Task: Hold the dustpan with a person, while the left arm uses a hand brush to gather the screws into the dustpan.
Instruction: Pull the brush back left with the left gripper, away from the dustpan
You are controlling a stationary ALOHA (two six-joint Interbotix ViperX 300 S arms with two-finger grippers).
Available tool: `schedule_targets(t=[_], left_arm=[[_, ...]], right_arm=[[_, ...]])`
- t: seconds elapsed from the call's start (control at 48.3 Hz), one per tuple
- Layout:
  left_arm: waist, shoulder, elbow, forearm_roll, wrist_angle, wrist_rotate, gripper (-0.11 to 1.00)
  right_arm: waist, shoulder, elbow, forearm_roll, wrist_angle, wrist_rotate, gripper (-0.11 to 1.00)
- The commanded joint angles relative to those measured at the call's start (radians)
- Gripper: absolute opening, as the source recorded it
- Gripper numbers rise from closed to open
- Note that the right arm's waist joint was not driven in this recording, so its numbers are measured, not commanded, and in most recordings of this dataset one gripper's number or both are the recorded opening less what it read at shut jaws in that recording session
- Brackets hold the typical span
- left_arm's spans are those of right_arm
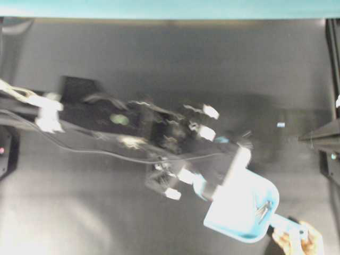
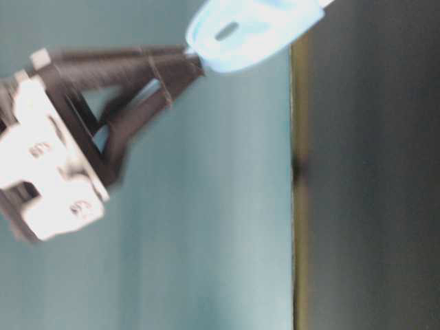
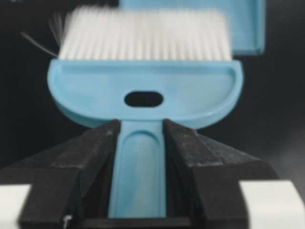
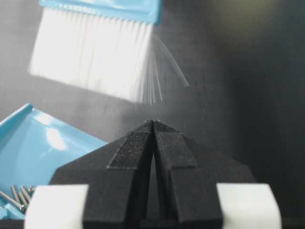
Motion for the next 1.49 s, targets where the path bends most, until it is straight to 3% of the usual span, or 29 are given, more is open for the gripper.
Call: schedule_targets(t=[0.0,0.455,0.662,0.994,1.325,1.47], left_arm=[[0.011,-0.106,0.112,0.003,-0.13,-0.023,0.31],[0.04,-0.405,0.612,0.003,-0.572,-0.21,0.31],[0.048,-0.476,0.79,0.003,-0.65,-0.25,0.31],[0.072,-0.463,0.882,0.003,-0.793,-0.252,0.31],[0.069,-0.35,0.854,0.003,-0.813,-0.255,0.32],[0.066,-0.337,0.853,0.003,-0.813,-0.253,0.69]], right_arm=[[0.0,0.005,-0.003,0.0,-0.012,-0.006,0.0],[0.0,-0.005,0.003,0.0,-0.014,-0.006,0.0],[0.0,-0.006,0.005,0.0,-0.015,-0.005,0.0],[0.0,-0.009,0.005,0.0,-0.014,-0.005,0.0],[0.0,-0.011,0.005,0.0,-0.014,-0.006,0.0],[0.002,-0.011,0.005,0.0,-0.014,-0.005,0.0]])
